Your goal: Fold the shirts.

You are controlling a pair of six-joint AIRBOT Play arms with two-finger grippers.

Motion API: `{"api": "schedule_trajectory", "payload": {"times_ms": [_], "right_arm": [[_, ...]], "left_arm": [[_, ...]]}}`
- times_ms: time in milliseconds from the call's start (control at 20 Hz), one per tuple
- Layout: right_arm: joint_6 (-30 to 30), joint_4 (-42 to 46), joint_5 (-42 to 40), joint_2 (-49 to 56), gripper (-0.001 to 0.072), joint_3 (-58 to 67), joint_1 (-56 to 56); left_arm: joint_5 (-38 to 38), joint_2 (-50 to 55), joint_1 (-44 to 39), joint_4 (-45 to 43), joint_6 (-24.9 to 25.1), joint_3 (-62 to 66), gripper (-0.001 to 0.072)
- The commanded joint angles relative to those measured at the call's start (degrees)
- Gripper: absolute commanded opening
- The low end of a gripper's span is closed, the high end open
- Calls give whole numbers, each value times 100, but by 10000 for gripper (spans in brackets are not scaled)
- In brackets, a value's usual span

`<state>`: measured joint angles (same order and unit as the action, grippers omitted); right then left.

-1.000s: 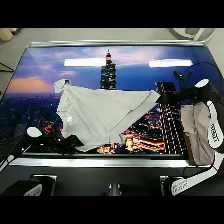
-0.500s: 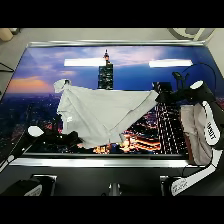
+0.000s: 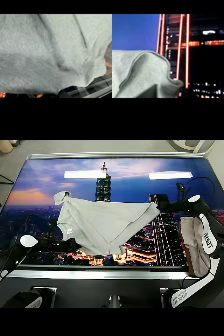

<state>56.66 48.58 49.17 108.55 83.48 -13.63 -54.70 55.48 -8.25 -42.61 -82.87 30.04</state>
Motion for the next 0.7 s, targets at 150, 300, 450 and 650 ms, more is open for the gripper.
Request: {"api": "schedule_trajectory", "payload": {"times_ms": [150, 300, 450, 650], "right_arm": [[-848, -129, 793, -411, 21, 216, -28], [-1196, 98, 1034, -1606, 20, 680, -26], [-1032, 748, 953, -3543, 22, 1370, -26], [-48, 2736, 289, -6360, 21, 1556, -26]], "left_arm": [[-120, -225, 11, -444, 332, 1027, 28], [-555, -651, 282, -1259, 232, 2811, 28], [-417, -1016, 973, -1762, 13, 5718, 28], [-225, -1062, 1751, -2046, -11, 8688, 28]]}}
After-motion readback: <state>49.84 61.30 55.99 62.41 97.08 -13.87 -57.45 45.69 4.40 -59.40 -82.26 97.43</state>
